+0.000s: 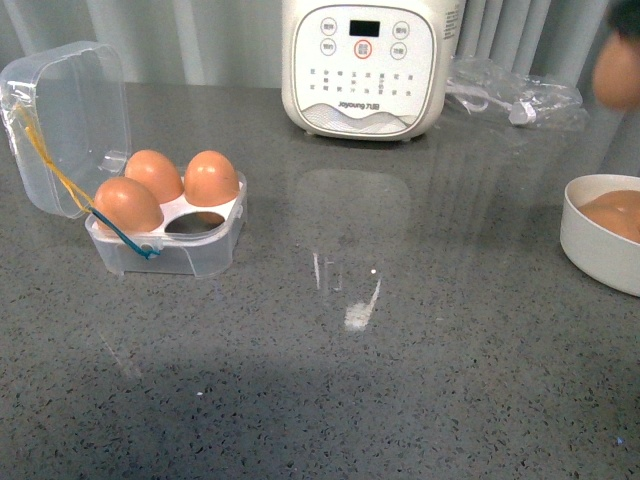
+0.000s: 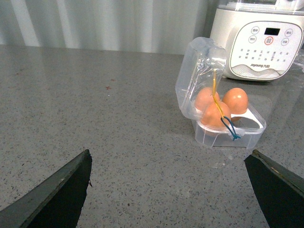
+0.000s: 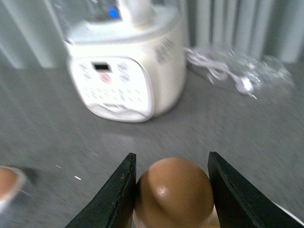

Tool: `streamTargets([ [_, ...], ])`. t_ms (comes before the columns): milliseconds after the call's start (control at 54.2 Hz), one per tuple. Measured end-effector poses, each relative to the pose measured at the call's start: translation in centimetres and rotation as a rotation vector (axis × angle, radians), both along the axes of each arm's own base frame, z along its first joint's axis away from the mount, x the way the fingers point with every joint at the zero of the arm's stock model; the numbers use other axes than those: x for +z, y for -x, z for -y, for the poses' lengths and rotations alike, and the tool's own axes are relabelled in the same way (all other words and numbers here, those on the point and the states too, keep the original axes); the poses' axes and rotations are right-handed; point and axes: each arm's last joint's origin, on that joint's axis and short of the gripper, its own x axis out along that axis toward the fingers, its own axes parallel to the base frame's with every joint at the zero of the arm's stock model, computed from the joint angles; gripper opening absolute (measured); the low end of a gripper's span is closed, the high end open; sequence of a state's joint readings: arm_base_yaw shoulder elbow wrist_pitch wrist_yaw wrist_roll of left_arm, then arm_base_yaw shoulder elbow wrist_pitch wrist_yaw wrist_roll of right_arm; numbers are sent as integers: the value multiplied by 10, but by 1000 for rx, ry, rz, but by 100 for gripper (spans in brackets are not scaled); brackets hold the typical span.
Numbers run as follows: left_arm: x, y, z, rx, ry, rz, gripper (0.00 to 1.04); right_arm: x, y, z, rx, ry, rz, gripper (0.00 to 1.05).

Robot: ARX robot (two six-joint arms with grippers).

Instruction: Put egg into box

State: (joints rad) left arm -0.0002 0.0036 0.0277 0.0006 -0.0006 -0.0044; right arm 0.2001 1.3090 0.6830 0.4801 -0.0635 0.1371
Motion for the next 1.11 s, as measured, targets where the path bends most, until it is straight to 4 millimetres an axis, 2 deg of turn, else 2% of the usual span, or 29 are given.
streamTargets([
  [74,0,0,0,0,0,0,98,28,-2,-25,99,-74,58,39],
  [129,0,0,0,0,0,0,98,35,-7,-49,180,-96,65,39],
  [203,0,0,0,0,0,0,98,23,-18,-89,315,-91,29,39],
  [295,0,0,0,0,0,0,98,-6,-24,-134,418,-13,-38,39],
  [350,0,0,0,0,0,0,98,-17,-24,-152,475,18,-57,39],
  [424,0,0,0,0,0,0,98,-22,-25,-166,516,41,-59,39],
  [571,0,0,0,0,0,0,98,-20,-30,-181,516,79,-48,39],
  [737,0,0,0,0,0,0,98,-28,-34,-190,536,95,-86,39],
  [1106,0,0,0,0,0,0,98,-43,-36,-195,545,107,-124,39],
])
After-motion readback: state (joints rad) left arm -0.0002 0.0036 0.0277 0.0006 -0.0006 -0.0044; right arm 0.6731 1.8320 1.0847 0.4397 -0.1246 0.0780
